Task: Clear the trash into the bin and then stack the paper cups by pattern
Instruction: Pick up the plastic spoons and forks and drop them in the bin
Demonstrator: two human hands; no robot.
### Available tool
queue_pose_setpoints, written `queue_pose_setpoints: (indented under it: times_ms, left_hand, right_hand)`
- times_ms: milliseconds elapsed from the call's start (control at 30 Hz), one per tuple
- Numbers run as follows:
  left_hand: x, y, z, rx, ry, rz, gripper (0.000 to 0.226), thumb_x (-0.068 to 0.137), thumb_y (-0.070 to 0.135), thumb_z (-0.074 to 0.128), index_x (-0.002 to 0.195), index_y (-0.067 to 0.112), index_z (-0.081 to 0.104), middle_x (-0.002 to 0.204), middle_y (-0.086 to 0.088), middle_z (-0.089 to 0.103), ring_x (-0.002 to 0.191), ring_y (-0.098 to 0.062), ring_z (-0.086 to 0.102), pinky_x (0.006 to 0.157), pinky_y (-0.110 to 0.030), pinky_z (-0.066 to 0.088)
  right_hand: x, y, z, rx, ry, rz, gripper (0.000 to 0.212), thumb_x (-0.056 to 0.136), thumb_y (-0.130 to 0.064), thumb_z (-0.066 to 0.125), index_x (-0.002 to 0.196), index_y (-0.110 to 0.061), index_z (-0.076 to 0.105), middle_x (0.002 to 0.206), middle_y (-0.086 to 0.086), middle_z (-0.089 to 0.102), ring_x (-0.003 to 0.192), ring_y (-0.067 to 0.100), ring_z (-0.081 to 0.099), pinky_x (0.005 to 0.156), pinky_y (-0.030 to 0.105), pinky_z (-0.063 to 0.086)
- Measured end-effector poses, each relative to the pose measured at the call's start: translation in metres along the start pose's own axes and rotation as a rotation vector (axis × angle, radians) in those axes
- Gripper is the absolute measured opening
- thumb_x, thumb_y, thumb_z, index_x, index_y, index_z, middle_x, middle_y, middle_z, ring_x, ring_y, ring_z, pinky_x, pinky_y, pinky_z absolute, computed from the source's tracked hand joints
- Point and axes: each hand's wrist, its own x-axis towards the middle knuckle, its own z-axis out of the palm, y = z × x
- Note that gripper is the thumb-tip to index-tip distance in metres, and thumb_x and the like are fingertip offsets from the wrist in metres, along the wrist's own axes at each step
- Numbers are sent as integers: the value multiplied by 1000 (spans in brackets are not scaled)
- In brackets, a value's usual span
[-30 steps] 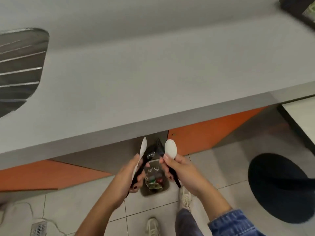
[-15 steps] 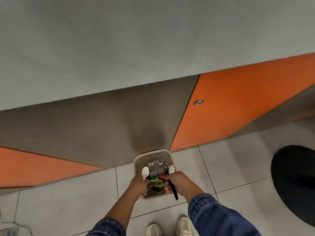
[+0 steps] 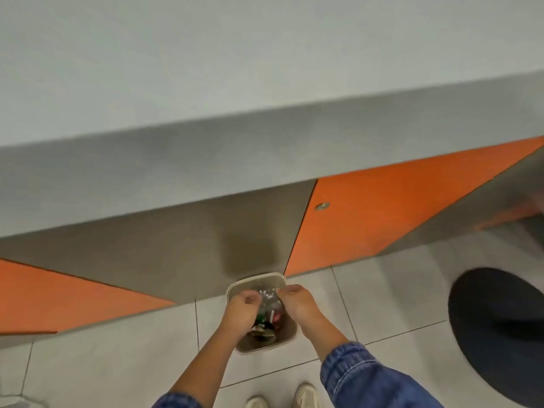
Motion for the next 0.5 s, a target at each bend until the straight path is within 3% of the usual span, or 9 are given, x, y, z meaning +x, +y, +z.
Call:
queue_pose_setpoints:
  times_ms: [67, 133, 200, 367, 500]
  left_hand:
    - [-33, 35, -10, -47, 28, 132, 16, 96, 20, 51, 107, 20, 62, 107, 2, 64, 98, -13, 58, 83, -19, 39]
    - [-67, 73, -20, -37, 56, 284, 15, 95, 17, 52, 102, 26, 62, 103, 8, 65, 96, -8, 60, 77, -10, 40]
    - [-98, 113, -29, 10, 77, 433, 17, 94, 14, 54, 100, 27, 63, 98, 11, 64, 90, 1, 59, 70, -2, 42]
    - [-159, 211, -42, 171, 39, 702, 16, 93, 17, 56, 105, 19, 67, 93, 12, 63, 81, 4, 55, 68, 3, 37]
    - [-195, 277, -33, 197, -27, 824, 16, 93, 13, 56, 104, 13, 68, 91, 9, 62, 83, -1, 54, 68, 4, 36]
  right_hand:
    - [-34, -21, -18, 12, 49, -99, 21, 90, -29, 53, 103, -17, 65, 101, 3, 66, 96, 20, 62, 88, 30, 49]
    - [-71, -45, -40, 35, 75, -203, 10, 89, -26, 55, 86, -24, 64, 88, -3, 65, 87, 17, 61, 78, 26, 48]
    - [-109, -69, -67, 66, 115, -327, 14, 89, -25, 57, 75, -28, 61, 78, -5, 65, 79, 16, 62, 72, 27, 47]
    - [-185, -113, -143, 16, 339, -578, 13, 89, -34, 60, 77, -31, 62, 73, -12, 63, 74, 7, 59, 57, 17, 37]
    - [-222, -126, -206, 52, 538, -659, 19, 87, -36, 61, 69, -29, 60, 70, -11, 62, 70, 8, 57, 57, 20, 37]
